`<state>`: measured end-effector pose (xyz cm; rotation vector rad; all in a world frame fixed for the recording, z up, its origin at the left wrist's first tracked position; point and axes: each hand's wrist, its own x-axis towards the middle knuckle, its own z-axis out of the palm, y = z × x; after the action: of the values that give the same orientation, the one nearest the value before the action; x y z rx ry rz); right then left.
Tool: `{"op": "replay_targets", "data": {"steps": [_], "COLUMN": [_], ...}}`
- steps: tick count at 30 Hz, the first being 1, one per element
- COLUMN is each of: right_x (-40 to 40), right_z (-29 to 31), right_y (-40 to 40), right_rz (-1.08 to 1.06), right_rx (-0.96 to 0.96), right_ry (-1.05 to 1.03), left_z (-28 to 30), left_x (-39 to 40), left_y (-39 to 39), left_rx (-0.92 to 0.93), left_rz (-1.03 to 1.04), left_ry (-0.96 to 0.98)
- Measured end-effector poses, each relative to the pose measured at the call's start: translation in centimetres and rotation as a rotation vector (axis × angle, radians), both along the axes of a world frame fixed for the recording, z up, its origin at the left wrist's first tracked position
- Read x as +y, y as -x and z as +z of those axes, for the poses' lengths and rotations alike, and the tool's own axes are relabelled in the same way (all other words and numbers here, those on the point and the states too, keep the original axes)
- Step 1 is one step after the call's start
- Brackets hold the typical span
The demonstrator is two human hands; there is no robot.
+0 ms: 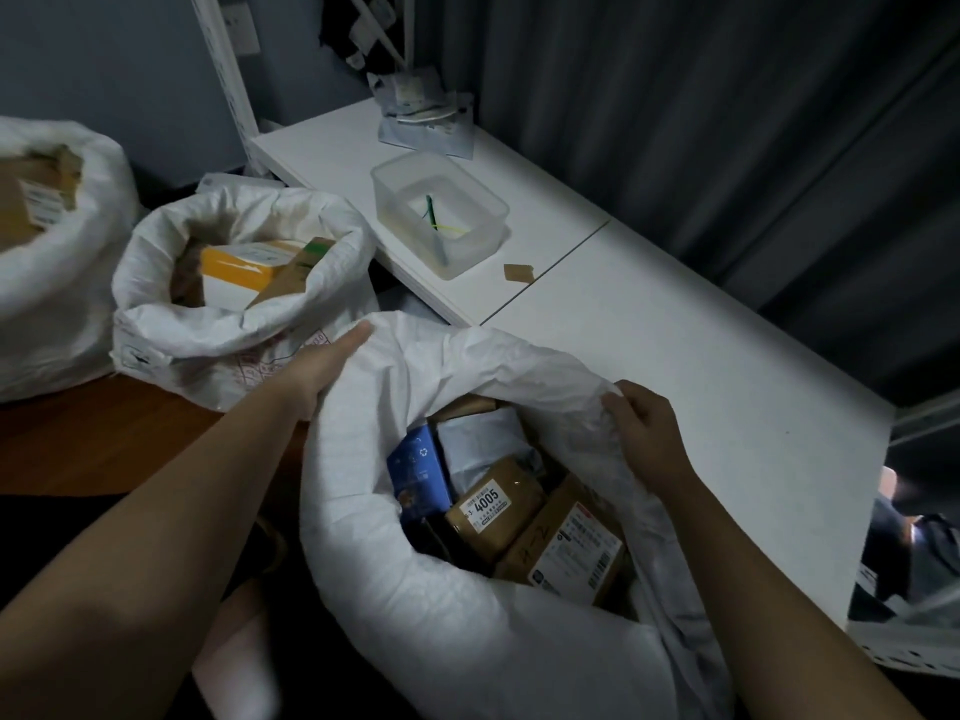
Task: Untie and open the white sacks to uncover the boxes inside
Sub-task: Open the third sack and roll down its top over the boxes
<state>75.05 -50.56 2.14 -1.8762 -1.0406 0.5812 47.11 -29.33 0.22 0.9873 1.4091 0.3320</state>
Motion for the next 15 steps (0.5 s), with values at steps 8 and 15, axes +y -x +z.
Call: {"op": "replay_targets", "data": {"steps": [8, 15], "right_x": [3.4, 14.2], "right_z": [3.6, 5.2], "right_y": [1.3, 8.3], "right_rz": [0.110, 0.644], "right_rx": [-0.566, -0.646], "right_ry": [0.100, 0.445], "left_z": [5.9, 7.0], "left_x": [-1.5, -3.0], "left_y": [2.4, 5.4], "left_rx": [-0.325, -0.362], "left_rz": [-0.191, -0.280], "left_ry": [-0.157, -0.091]}}
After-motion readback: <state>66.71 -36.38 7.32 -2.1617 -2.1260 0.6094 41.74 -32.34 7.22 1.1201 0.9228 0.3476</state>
